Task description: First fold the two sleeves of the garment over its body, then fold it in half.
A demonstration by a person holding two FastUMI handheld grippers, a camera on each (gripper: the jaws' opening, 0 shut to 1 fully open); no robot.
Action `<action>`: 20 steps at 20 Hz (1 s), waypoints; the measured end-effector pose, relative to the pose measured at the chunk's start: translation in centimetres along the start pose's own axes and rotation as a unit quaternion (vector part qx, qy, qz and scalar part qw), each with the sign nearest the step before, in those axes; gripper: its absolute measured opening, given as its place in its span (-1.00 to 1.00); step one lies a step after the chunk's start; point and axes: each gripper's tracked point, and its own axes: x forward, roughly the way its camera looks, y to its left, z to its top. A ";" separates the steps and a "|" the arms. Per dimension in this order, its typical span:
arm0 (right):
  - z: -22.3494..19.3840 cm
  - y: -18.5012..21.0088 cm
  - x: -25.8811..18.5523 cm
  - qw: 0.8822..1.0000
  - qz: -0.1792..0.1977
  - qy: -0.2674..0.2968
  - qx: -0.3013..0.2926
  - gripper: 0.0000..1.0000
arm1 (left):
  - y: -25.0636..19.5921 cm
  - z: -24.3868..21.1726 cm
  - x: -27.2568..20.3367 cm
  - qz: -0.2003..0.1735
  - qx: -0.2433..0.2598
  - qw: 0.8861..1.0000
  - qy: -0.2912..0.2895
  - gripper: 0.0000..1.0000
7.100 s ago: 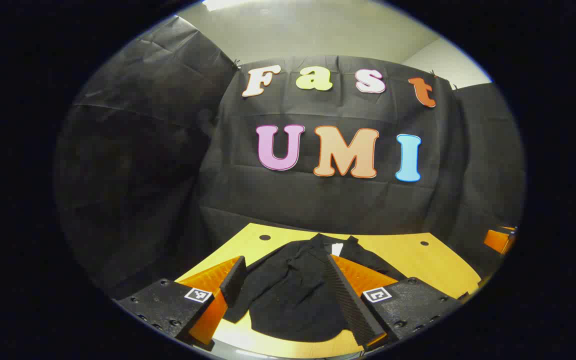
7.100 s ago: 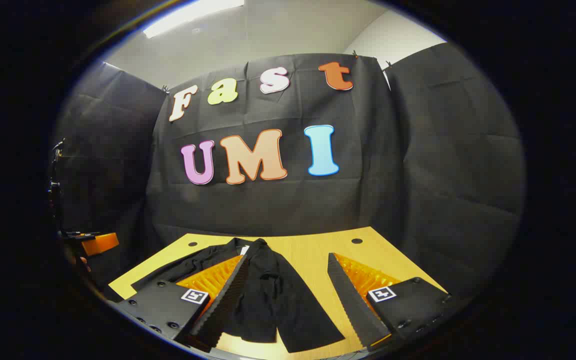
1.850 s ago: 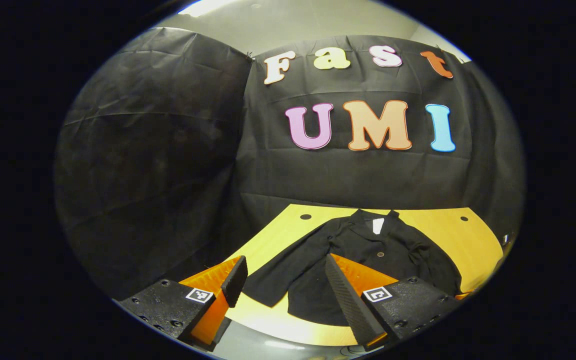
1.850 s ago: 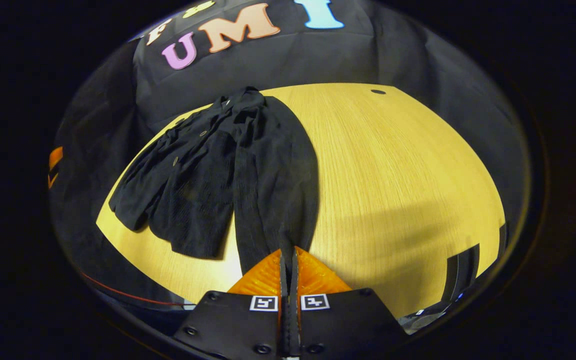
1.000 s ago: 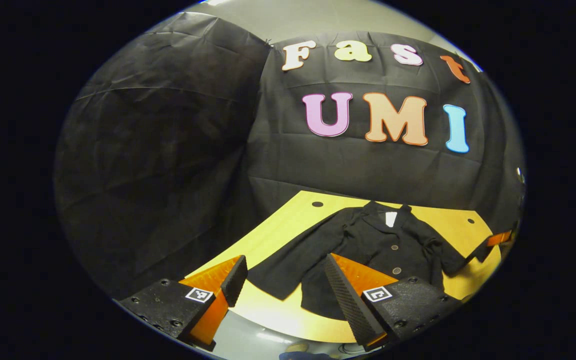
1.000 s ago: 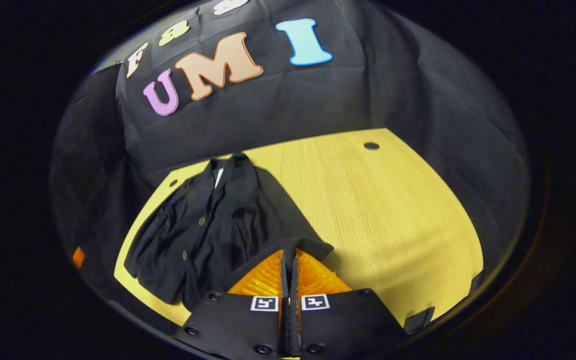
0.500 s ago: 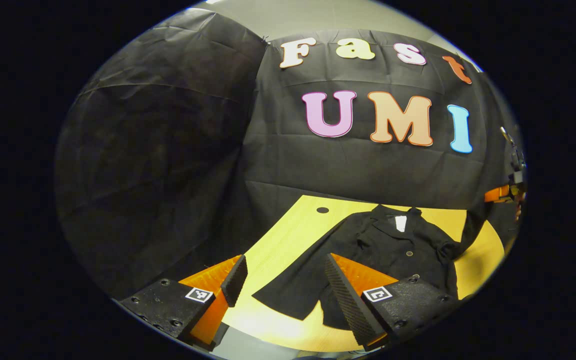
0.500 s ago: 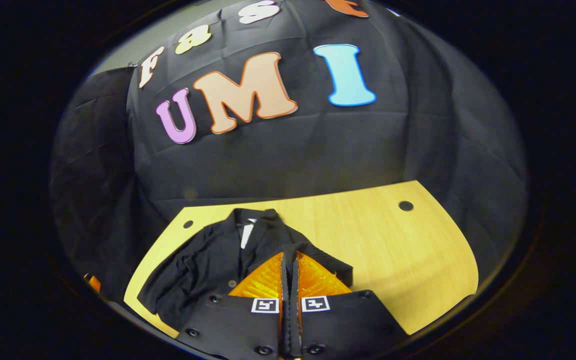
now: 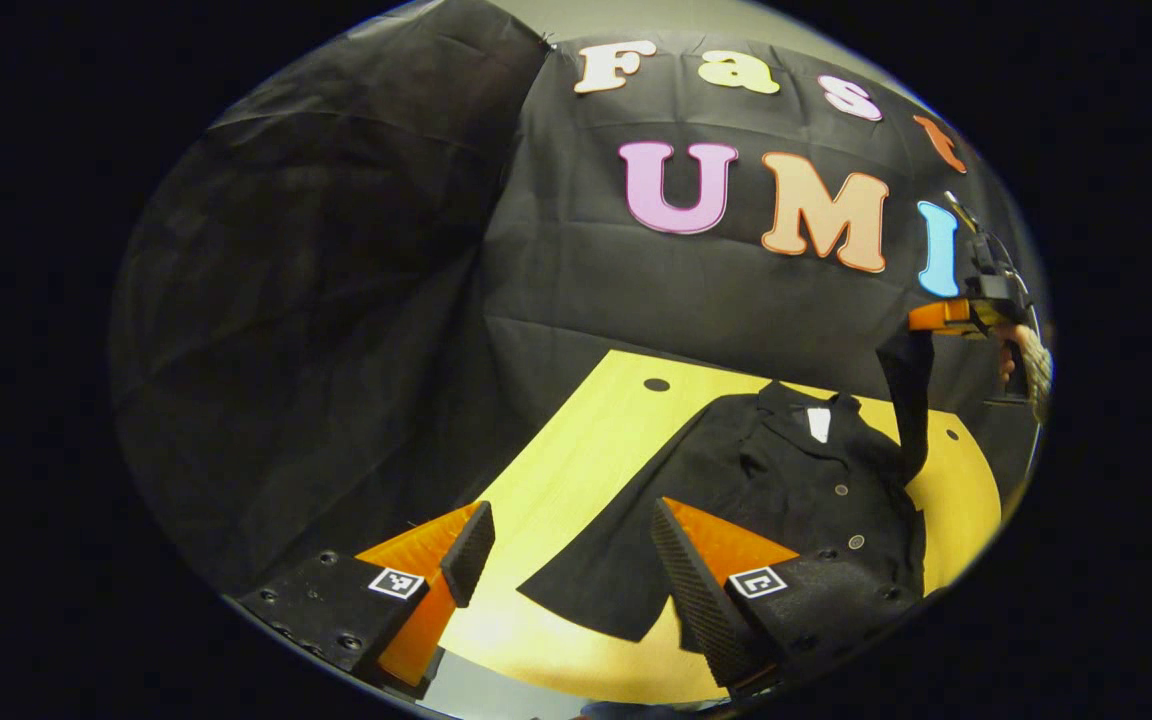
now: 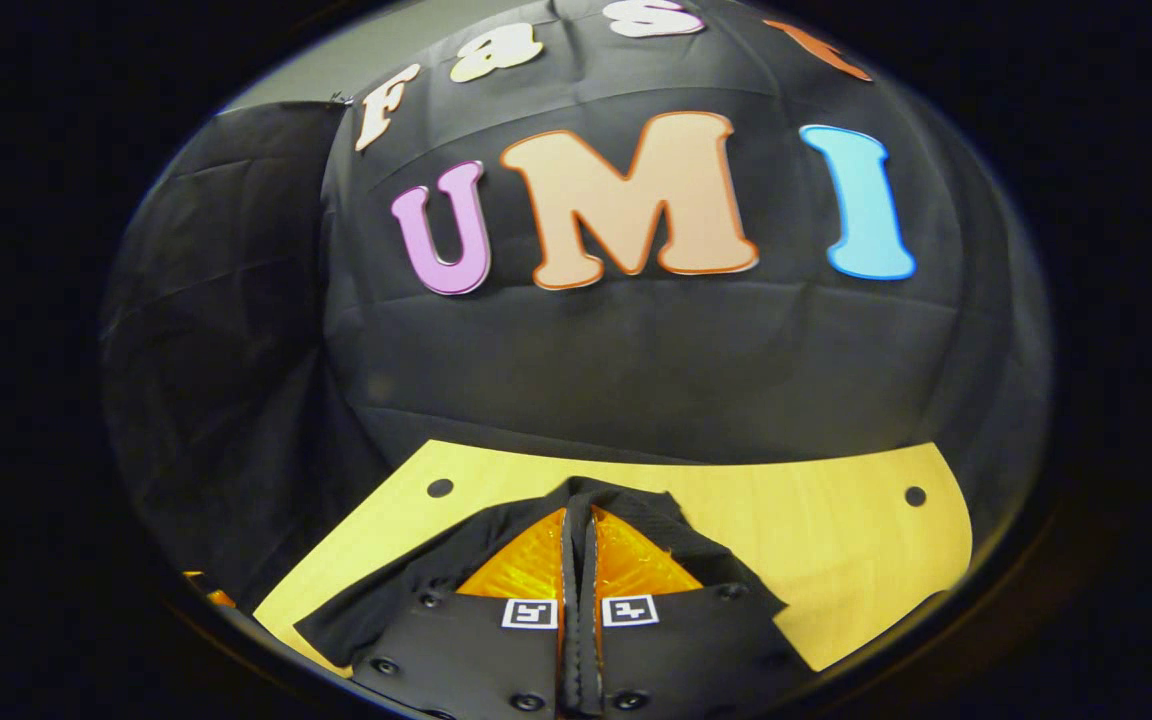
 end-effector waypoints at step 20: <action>-10.4 14.8 19.6 0.987 0.058 0.133 -0.065 -0.82 | -1.7 -9.7 5.0 -0.075 0.016 0.984 0.162 0.93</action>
